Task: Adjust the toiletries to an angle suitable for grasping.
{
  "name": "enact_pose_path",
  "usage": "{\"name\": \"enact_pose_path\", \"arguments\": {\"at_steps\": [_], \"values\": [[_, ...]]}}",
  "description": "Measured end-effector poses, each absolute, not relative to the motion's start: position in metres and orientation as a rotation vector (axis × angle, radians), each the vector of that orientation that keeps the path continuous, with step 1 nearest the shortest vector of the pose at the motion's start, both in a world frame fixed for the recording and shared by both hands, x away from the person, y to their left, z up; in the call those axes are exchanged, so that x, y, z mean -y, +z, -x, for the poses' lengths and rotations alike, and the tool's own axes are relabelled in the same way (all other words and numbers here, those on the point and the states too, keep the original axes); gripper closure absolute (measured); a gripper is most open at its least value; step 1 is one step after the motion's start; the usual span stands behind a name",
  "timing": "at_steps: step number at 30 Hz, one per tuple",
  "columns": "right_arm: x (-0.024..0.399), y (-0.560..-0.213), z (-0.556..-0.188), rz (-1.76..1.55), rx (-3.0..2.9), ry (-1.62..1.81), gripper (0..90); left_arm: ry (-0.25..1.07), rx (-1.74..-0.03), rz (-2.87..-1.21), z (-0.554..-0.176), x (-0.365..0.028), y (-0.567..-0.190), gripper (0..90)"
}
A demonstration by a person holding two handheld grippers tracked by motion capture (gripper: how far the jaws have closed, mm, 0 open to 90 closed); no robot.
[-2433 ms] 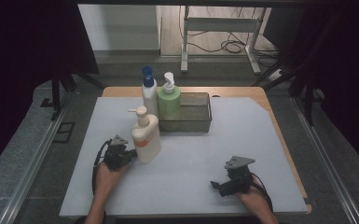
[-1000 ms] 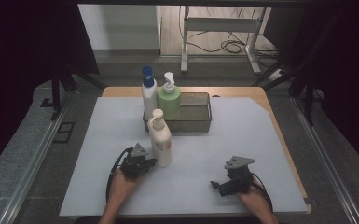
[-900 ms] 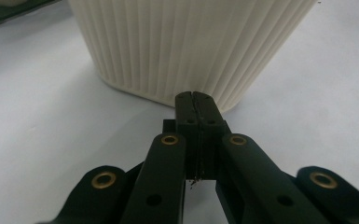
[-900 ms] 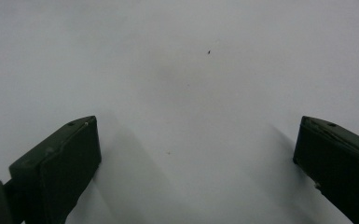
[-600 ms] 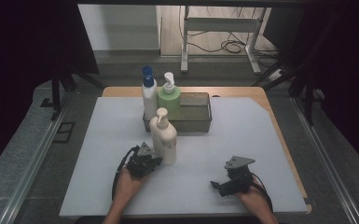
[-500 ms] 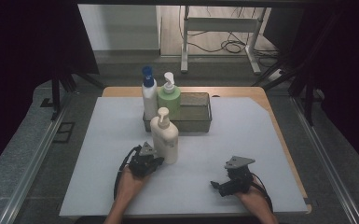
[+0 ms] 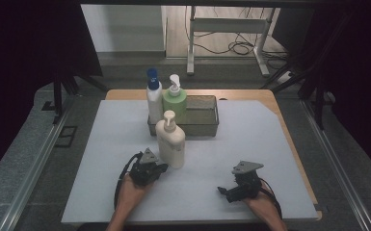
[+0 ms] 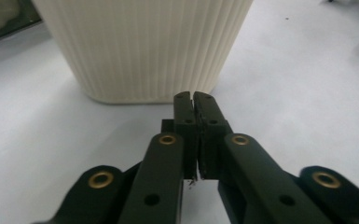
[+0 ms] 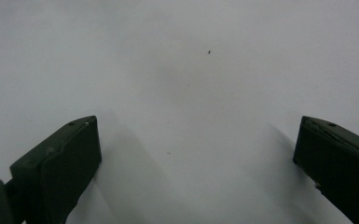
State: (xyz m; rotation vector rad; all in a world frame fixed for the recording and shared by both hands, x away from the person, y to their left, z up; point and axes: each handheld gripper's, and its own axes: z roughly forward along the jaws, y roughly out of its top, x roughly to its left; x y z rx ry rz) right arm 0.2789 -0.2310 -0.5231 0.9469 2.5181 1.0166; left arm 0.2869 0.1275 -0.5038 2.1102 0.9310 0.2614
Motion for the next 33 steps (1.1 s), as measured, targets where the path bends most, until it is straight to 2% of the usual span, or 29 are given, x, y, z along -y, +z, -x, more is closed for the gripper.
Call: {"name": "enact_pose_path", "arguments": {"at_steps": [17, 24, 33], "values": [[0.227, -0.514, -0.277, -0.892, -2.526, 1.023, 3.4, 0.360, -0.962, -2.167, -0.258, -0.130, -0.510, 55.8], [0.223, -0.508, -0.277, -0.865, -2.534, 1.054, 0.0, 0.379, -1.011, -2.180, -0.251, -0.136, -0.515, 46.3], [0.214, -0.498, -0.280, -0.853, -2.546, 1.084, 0.0, 0.410, -1.053, -2.185, -0.248, -0.138, -0.518, 29.0]]}}
